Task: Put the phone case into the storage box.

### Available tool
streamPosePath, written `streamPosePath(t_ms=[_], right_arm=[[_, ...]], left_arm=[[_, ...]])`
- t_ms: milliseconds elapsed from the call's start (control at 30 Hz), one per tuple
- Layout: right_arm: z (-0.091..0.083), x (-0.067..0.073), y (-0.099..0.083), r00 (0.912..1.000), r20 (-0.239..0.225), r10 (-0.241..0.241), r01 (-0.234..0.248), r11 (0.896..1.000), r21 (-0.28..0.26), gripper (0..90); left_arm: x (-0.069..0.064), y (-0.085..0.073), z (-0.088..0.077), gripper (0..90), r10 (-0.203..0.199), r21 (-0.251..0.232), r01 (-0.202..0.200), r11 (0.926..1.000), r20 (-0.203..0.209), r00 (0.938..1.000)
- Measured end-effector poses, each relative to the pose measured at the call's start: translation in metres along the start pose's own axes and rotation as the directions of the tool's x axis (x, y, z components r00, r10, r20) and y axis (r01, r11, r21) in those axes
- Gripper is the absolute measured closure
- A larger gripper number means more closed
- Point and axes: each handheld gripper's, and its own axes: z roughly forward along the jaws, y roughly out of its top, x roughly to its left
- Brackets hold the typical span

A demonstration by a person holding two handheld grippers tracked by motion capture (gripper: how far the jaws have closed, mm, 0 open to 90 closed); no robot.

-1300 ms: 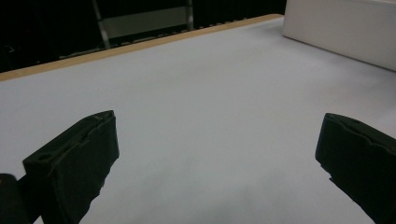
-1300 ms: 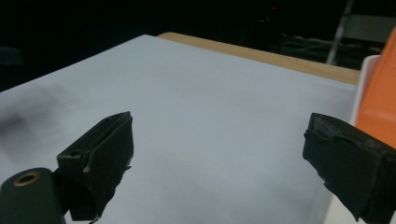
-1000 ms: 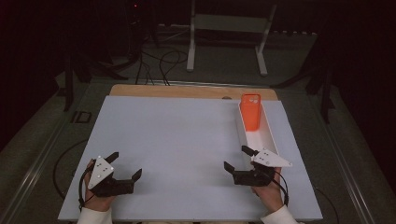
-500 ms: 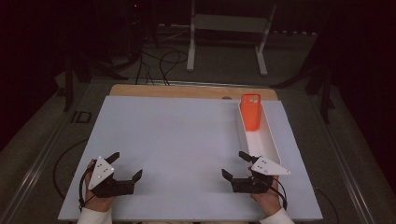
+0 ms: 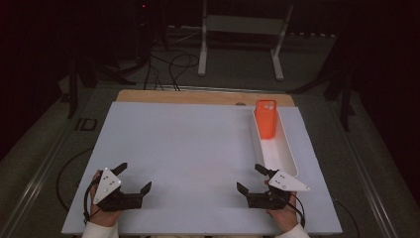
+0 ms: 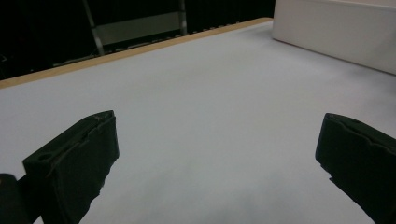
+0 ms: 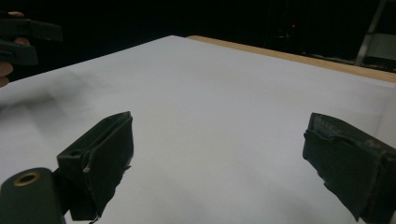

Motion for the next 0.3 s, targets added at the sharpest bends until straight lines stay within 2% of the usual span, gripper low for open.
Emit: streamPosePath(t_ms=[300], right_arm=[[0.0009,-0.0012,-0.0016,1.0,-0.007,0.005,-0.005,1.0,0.006,8.6]], left_arm=[[-0.0001,-0.0008,0.001,0.2,0.002,0.006,-0.002,1.0,-0.001,1.0]])
